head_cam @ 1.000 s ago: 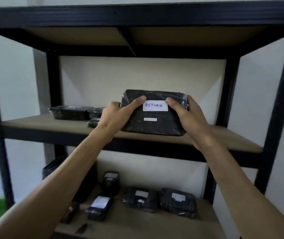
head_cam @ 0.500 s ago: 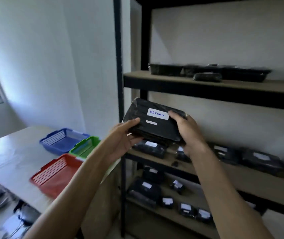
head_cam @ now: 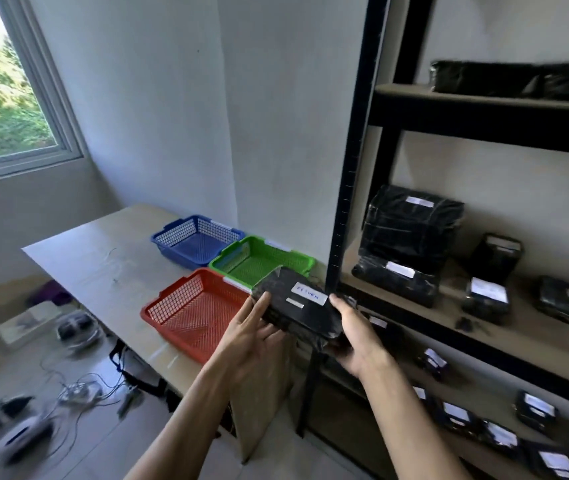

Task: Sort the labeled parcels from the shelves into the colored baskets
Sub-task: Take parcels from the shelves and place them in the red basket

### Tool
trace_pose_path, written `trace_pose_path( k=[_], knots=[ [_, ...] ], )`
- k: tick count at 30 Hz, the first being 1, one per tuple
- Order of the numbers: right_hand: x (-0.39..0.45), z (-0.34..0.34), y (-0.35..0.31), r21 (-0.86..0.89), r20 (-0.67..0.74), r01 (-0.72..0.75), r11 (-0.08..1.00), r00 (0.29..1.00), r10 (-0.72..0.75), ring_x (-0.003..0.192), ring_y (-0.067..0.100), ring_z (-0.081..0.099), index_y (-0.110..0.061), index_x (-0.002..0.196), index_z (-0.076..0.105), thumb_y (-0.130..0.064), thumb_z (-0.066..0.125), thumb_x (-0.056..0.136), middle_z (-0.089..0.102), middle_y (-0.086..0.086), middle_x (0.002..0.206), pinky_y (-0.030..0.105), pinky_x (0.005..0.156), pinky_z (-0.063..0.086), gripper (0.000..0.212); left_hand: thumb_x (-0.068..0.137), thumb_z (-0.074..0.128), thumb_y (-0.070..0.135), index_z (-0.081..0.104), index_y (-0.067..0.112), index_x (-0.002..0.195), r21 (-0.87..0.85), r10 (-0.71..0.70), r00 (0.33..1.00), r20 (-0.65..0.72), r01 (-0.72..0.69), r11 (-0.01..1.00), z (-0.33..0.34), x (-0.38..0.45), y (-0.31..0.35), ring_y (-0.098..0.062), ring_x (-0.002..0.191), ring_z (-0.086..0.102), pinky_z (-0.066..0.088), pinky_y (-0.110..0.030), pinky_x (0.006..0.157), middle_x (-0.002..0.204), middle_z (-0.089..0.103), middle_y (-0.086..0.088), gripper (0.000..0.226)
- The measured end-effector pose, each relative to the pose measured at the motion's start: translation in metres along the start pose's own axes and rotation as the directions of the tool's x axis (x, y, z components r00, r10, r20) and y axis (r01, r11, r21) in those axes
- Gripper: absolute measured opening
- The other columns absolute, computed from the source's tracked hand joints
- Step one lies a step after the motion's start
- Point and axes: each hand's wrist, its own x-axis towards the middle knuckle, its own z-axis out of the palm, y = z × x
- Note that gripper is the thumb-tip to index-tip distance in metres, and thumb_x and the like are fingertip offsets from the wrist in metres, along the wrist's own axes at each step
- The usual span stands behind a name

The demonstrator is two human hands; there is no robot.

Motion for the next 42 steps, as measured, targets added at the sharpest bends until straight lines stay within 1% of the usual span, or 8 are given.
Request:
trace_pose_path(
  k=[7, 10, 13, 20, 24, 28, 34, 42],
  knots=[
    [0.104, 0.073, 0.022, 0.115, 0.047, -0.033, 0.993, 0.999, 0.028, 0.1, 0.032, 0.072, -0.007, 0.128, 0.063, -0.016, 0.064, 0.096, 0.073, 0.019, 0.117, 0.04, 0.069, 0.063, 0.033, 0.089, 0.064, 0.021, 0.061, 0.019, 0.131, 0.039, -0.082, 0.991, -0.11, 0.086, 0.995, -0.076, 0.094, 0.048, -0.035, 0.114, 0.066, 0.06, -0.039, 0.089, 0.127, 0.067, -0.021, 0.043],
    [0.151, 0.108, 0.029, 0.111, -0.004, -0.047, 0.993, 0.999, 0.047, 0.105, 0.036, 0.071, -0.011, 0.128, 0.059, -0.015, 0.067, 0.092, 0.072, 0.02, 0.119, 0.058, 0.089, 0.057, 0.037, 0.097, 0.06, 0.016, 0.061, 0.015, 0.129, 0.123, -0.151, 0.983, -0.101, 0.162, 0.979, -0.109, 0.134, 0.076, -0.038, 0.118, 0.064, 0.055, -0.044, 0.099, 0.128, 0.066, -0.023, 0.032],
    [0.193, 0.133, 0.046, 0.139, -0.077, -0.066, 0.988, 0.994, 0.077, 0.108, 0.042, 0.069, -0.016, 0.126, 0.053, -0.015, 0.071, 0.088, 0.07, 0.022, 0.117, 0.066, 0.092, 0.052, 0.042, 0.098, 0.059, 0.011, 0.056, 0.011, 0.133, 0.24, -0.21, 0.973, -0.095, 0.228, 0.944, -0.147, 0.169, 0.101, -0.038, 0.117, 0.065, 0.054, -0.045, 0.101, 0.125, 0.067, -0.023, 0.035],
    [0.242, 0.172, 0.105, -0.256, -0.262, -0.076, 0.964, 0.965, 0.007, 0.115, 0.028, 0.064, -0.005, 0.131, 0.043, -0.034, 0.074, 0.084, 0.062, 0.016, 0.13, 0.044, 0.103, 0.052, 0.063, 0.084, 0.072, 0.01, 0.059, 0.016, 0.13, 0.442, -0.362, 0.917, -0.164, 0.397, 0.804, -0.226, 0.223, 0.127, -0.034, 0.109, 0.07, 0.054, -0.047, 0.099, 0.119, 0.072, -0.015, 0.049],
    [0.243, 0.19, 0.115, -0.587, -0.3, -0.171, 0.791, 0.954, -0.017, 0.122, 0.029, 0.06, -0.009, 0.131, 0.05, -0.034, 0.069, 0.091, 0.062, 0.01, 0.133, 0.034, 0.102, 0.047, 0.051, 0.086, 0.069, -0.001, 0.062, 0.017, 0.119, 0.515, -0.449, 0.868, -0.212, 0.49, 0.704, -0.262, 0.25, 0.137, -0.029, 0.09, 0.073, 0.063, -0.036, 0.078, 0.109, 0.075, -0.016, 0.038],
    [0.245, 0.197, 0.122, -0.724, -0.353, -0.294, 0.624, 0.935, 0.03, 0.124, 0.028, 0.058, -0.008, 0.127, 0.054, -0.036, 0.066, 0.093, 0.061, 0.009, 0.134, 0.031, 0.099, 0.046, 0.045, 0.083, 0.074, 0.002, 0.062, 0.014, 0.124, 0.677, -0.545, 0.82, -0.173, 0.501, 0.539, -0.287, 0.279, 0.144, -0.035, 0.096, 0.073, 0.061, -0.042, 0.082, 0.109, 0.074, -0.018, 0.044],
    [0.25, 0.206, 0.139, -0.771, -0.532, -0.404, 0.492, 0.834, -0.149, 0.132, 0.034, 0.052, 0.0, 0.152, 0.024, -0.038, 0.062, 0.096, 0.05, 0.019, 0.146, 0.036, 0.099, 0.045, 0.079, 0.083, 0.077, 0.006, 0.066, 0.007, 0.118, 0.849, -0.584, 0.804, -0.113, 0.384, 0.363, -0.297, 0.313, 0.129, -0.03, 0.093, 0.075, 0.061, -0.047, 0.085, 0.108, 0.071, -0.017, 0.036],
    [0.271, 0.216, 0.157, -0.905, -0.399, -0.419, 0.072, 0.78, -0.482, 0.089, 0.026, 0.072, -0.002, 0.132, 0.056, -0.026, 0.068, 0.093, 0.069, 0.011, 0.106, 0.035, 0.066, 0.058, 0.048, 0.069, 0.091, 0.023, 0.07, 0.016, 0.117, 0.952, -0.429, 0.884, -0.186, 0.27, 0.143, -0.294, 0.348, 0.091, -0.015, 0.074, 0.075, 0.063, -0.03, 0.065, 0.097, 0.073, -0.003, 0.053]
  ],
)
